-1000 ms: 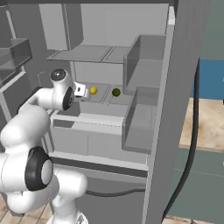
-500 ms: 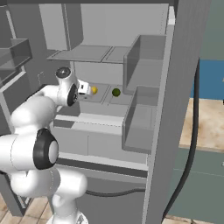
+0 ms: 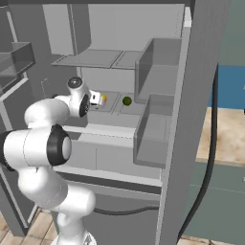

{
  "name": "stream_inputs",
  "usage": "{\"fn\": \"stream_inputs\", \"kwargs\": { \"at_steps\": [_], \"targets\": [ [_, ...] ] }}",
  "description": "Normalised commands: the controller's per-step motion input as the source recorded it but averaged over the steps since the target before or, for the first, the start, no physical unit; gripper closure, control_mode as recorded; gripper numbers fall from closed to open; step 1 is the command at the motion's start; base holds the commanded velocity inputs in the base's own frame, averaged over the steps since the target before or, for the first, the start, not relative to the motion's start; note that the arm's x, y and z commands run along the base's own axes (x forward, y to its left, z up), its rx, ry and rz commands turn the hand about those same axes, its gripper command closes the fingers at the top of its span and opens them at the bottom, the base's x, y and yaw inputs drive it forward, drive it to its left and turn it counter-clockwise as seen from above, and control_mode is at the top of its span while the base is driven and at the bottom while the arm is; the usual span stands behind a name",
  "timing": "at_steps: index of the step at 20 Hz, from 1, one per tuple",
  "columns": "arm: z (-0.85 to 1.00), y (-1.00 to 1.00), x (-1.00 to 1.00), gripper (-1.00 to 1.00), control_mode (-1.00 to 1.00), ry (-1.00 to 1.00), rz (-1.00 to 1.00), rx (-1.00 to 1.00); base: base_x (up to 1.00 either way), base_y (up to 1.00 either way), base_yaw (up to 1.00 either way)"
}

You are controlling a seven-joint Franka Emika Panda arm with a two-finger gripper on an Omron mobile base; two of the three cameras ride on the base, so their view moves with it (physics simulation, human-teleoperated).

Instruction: Grab the lemon and lime from the fridge, place them in the blender, close the lid, and turn on the blender to create a marinade.

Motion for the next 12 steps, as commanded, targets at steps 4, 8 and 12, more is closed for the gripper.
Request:
{"fn": "stream_inputs", "kwargs": {
  "at_steps": [4, 8, 12],
  "targets": [
    [-0.16, 0.03, 0.38, -1.00, -1.00, 0.00, 0.00, 0.00, 0.00, 0.00, 0.00],
    [0.00, 0.09, 0.43, -1.00, -1.00, 0.00, 0.00, 0.00, 0.00, 0.00, 0.00],
    [0.00, 0.16, 0.45, -1.00, -1.00, 0.00, 0.00, 0.00, 0.00, 0.00, 0.00]
  ]
}}
